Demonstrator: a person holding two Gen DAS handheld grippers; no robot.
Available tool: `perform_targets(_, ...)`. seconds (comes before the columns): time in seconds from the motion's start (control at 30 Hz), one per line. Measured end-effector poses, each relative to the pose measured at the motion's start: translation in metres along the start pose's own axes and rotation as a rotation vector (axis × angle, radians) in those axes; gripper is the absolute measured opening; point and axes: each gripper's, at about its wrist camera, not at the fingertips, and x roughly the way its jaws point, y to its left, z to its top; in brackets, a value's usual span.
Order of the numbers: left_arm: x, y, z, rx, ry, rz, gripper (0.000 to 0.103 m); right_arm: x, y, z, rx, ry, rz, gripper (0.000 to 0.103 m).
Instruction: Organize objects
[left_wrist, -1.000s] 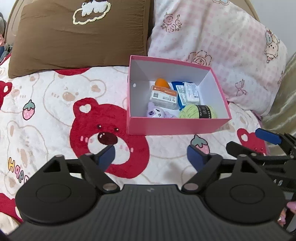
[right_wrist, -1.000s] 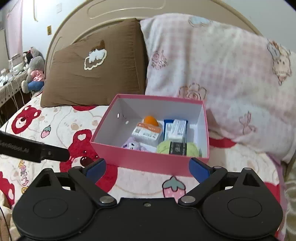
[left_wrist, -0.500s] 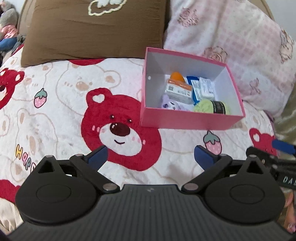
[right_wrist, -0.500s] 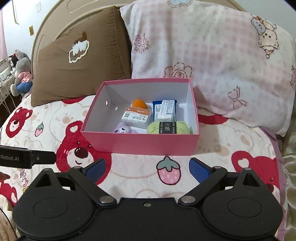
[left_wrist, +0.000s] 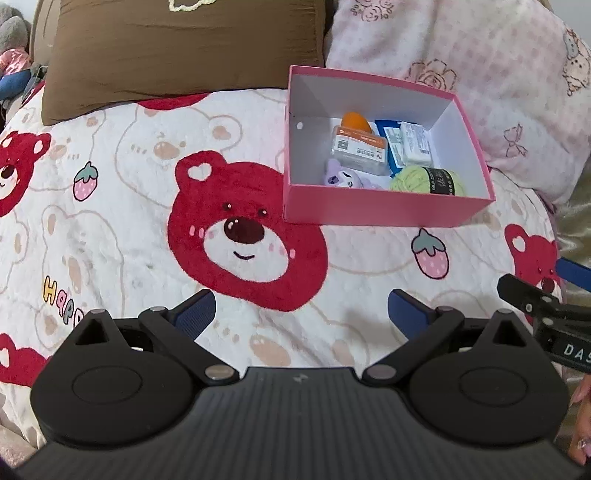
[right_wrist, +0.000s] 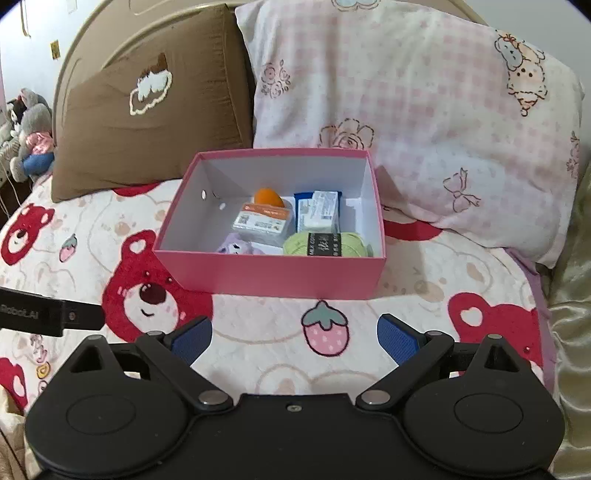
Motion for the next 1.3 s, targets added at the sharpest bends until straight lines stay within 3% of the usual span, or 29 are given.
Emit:
perform_targets(0.3, -0.011, -0.001, -0.005, 0.023, -0.039, -0.024, 0.101, -0.004, 0.000, -0.002, -0.012, 0.015, -0.030, 0.098)
perform_targets(1.3, -0.005, -0.004, -0.008, 0.040, -0.002, 0.000, 0.101, -0.005, 0.001, -0.004, 0.001, 0.032, -0.027, 0.098)
